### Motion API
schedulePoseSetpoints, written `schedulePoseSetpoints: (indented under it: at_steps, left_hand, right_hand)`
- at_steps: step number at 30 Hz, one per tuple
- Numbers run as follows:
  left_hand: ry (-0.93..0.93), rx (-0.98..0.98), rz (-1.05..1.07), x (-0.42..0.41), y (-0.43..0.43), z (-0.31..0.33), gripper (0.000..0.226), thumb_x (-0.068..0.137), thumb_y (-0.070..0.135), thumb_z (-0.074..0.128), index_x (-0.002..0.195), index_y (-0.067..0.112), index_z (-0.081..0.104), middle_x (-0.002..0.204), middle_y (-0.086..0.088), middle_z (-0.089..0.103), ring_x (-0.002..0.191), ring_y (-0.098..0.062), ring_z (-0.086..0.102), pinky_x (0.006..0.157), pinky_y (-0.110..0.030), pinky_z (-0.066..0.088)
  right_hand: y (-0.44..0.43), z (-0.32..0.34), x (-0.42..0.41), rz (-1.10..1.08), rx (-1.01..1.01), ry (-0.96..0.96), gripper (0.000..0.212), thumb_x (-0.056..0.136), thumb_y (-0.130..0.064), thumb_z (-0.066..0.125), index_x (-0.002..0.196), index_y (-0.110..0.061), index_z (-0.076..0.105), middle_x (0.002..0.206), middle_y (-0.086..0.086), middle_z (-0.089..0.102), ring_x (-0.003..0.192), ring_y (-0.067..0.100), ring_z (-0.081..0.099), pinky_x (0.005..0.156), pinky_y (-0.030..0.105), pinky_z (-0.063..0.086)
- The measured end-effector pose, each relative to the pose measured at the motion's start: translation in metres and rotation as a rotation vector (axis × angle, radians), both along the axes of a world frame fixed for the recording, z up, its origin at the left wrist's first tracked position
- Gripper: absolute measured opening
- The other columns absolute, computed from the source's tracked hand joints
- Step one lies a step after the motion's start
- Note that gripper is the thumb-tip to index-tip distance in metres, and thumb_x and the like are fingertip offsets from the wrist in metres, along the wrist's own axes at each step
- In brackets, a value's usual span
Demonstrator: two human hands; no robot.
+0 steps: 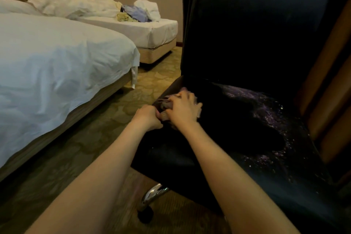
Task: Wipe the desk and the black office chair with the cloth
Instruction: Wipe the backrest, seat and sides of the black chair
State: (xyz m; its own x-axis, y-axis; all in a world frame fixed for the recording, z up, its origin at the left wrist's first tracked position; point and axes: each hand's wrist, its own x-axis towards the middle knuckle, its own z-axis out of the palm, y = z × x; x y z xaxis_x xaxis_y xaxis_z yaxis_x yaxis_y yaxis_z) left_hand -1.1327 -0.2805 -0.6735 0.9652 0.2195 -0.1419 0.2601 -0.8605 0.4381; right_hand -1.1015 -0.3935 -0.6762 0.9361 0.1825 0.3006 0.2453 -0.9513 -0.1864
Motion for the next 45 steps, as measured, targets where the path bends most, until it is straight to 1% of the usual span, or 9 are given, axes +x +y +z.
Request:
schedulePoseSetpoints:
  at_steps: [3,10,18,23,27,31,35,39,45]
  left_hand:
    - [0.067,-0.047,-0.004,0.003,0.002,0.003,0.017,0.079,0.018,0.072,0.077,0.022,0.056,0.107,-0.002,0.055,0.106,-0.020,0.053,0.089,-0.030,0.045]
    - [0.132,-0.109,-0.051,0.015,0.007,0.013,0.027,0.084,0.016,0.066,0.109,0.011,0.061,0.113,-0.007,0.057,0.106,-0.022,0.054,0.083,-0.030,0.044]
    - [-0.018,-0.241,0.099,0.014,0.039,0.004,0.018,0.090,0.013,0.052,0.103,0.009,0.064,0.106,-0.010,0.061,0.098,-0.025,0.059,0.085,-0.034,0.051]
    - [0.042,-0.275,0.151,-0.006,0.062,-0.003,0.020,0.088,0.005,0.055,0.071,0.017,0.055,0.079,-0.007,0.058,0.063,-0.016,0.053,0.055,-0.023,0.044]
    - [0.045,-0.296,0.167,-0.016,0.063,0.001,0.008,0.089,0.008,0.056,0.082,0.013,0.058,0.086,-0.010,0.060,0.075,-0.022,0.059,0.064,-0.030,0.049]
    - [0.035,-0.249,0.156,-0.023,0.057,0.017,0.011,0.090,0.006,0.051,0.092,0.008,0.062,0.091,-0.013,0.061,0.081,-0.023,0.059,0.063,-0.029,0.049]
    - [-0.007,-0.311,0.100,-0.017,0.043,0.043,0.010,0.091,0.015,0.054,0.096,0.009,0.060,0.085,-0.009,0.060,0.073,-0.019,0.056,0.060,-0.028,0.046]
    - [-0.025,-0.375,0.074,0.004,0.023,0.045,0.012,0.094,0.012,0.045,0.101,0.014,0.055,0.089,-0.005,0.056,0.074,-0.017,0.055,0.059,-0.026,0.044]
    - [0.020,-0.080,-0.044,0.035,0.008,0.024,0.041,0.088,0.028,0.063,0.123,0.007,0.054,0.124,-0.010,0.056,0.116,-0.025,0.052,0.092,-0.031,0.042]
  right_hand:
    - [-0.071,-0.003,0.011,-0.200,-0.011,-0.001,0.046,0.084,-0.038,0.061,0.129,-0.035,0.052,0.141,0.006,0.034,0.130,0.030,0.029,0.101,0.052,0.033]
    - [-0.176,0.015,0.015,-0.461,-0.027,0.004,0.042,0.090,-0.028,0.058,0.130,-0.017,0.054,0.137,0.017,0.036,0.128,0.037,0.026,0.102,0.054,0.028]
    - [-0.018,0.021,-0.001,-0.074,0.093,-0.052,0.041,0.086,-0.037,0.057,0.127,-0.032,0.055,0.136,0.006,0.038,0.127,0.031,0.029,0.100,0.050,0.031]
    - [0.027,-0.019,-0.056,0.047,-0.039,-0.120,0.045,0.079,-0.036,0.067,0.121,-0.021,0.058,0.132,0.009,0.042,0.124,0.035,0.032,0.094,0.055,0.034]
    - [0.037,-0.045,-0.108,0.345,-0.047,-0.323,0.042,0.040,-0.039,0.085,0.077,-0.024,0.071,0.098,0.005,0.063,0.097,0.028,0.042,0.067,0.049,0.049]
    - [0.024,-0.031,-0.111,0.632,0.098,-0.104,0.037,0.059,-0.038,0.079,0.093,-0.027,0.073,0.108,0.002,0.061,0.107,0.029,0.045,0.084,0.048,0.046]
    - [-0.004,0.016,-0.067,0.429,0.567,0.001,0.034,0.068,-0.027,0.075,0.102,-0.021,0.074,0.104,0.006,0.067,0.099,0.025,0.060,0.086,0.035,0.048]
    - [-0.035,0.034,-0.012,0.132,0.590,-0.077,0.036,0.071,-0.035,0.070,0.106,-0.026,0.072,0.112,0.003,0.064,0.105,0.024,0.058,0.091,0.039,0.048]
    - [-0.085,0.038,0.067,-0.200,0.549,-0.061,0.045,0.089,-0.031,0.061,0.132,-0.018,0.052,0.136,0.016,0.036,0.124,0.038,0.034,0.105,0.047,0.032]
